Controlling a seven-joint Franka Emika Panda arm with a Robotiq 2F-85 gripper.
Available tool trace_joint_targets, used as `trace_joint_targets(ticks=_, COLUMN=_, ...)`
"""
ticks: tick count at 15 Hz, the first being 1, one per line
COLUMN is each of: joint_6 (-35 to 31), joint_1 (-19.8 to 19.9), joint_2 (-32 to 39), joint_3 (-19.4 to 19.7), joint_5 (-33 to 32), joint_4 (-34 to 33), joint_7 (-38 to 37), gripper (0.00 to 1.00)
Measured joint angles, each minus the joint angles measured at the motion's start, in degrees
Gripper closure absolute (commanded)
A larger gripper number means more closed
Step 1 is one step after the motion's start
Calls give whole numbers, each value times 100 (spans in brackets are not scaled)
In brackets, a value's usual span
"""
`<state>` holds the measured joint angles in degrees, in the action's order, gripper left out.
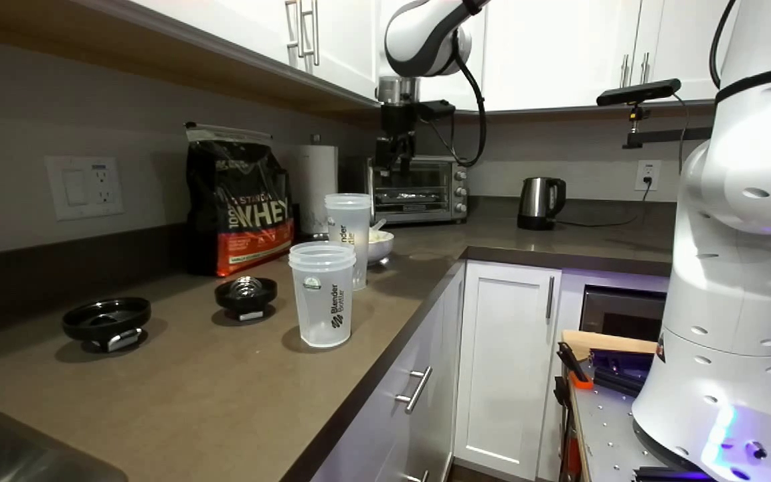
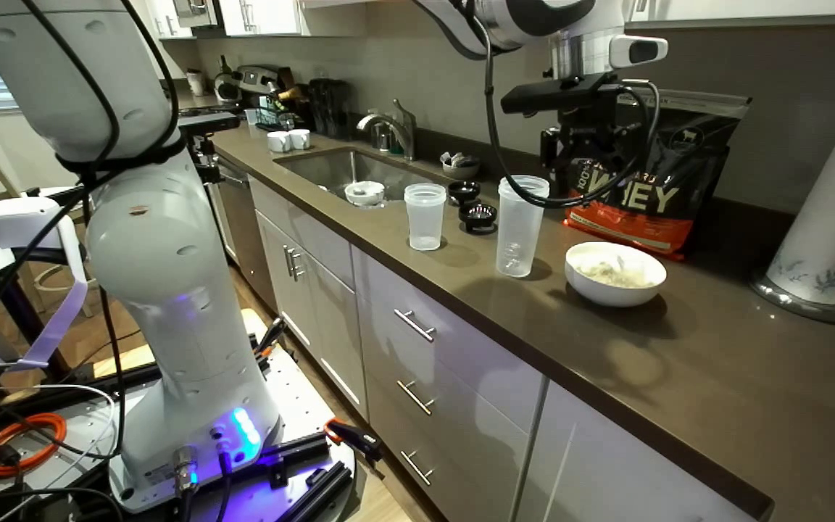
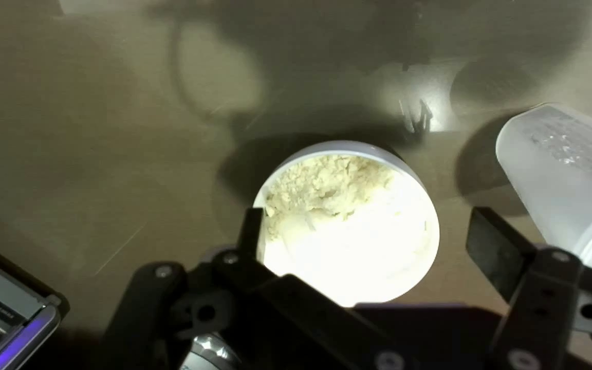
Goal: Scoop some powder from the bowl into the bigger cup
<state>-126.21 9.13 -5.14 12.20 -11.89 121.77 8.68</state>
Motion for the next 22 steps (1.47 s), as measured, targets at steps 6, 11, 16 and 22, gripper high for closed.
trace_joint_targets(ticks=6, joint_6=-231, joint_1=0, joint_2=221, joint_3=11, joint_5=37, joint_4=21, joint_7=798, gripper=0)
trace_joint_targets(ticks=11, joint_6=-629, joint_1=40, joint_2=593, joint_3=65, joint_5=34, joint_4=2, joint_7=1564, gripper=0)
trace_joint_targets(ticks=16, joint_6=-826, joint_1=155, joint_2=1046, joint_3=86, joint_5=35, joint_4=-122, joint_7=1999, gripper=27)
trace_joint_targets(ticks=22, joint_6=-944, joint_1=266, joint_2=1433, joint_3=51, joint_5=35, joint_4=-358, joint_7=2203, gripper=62)
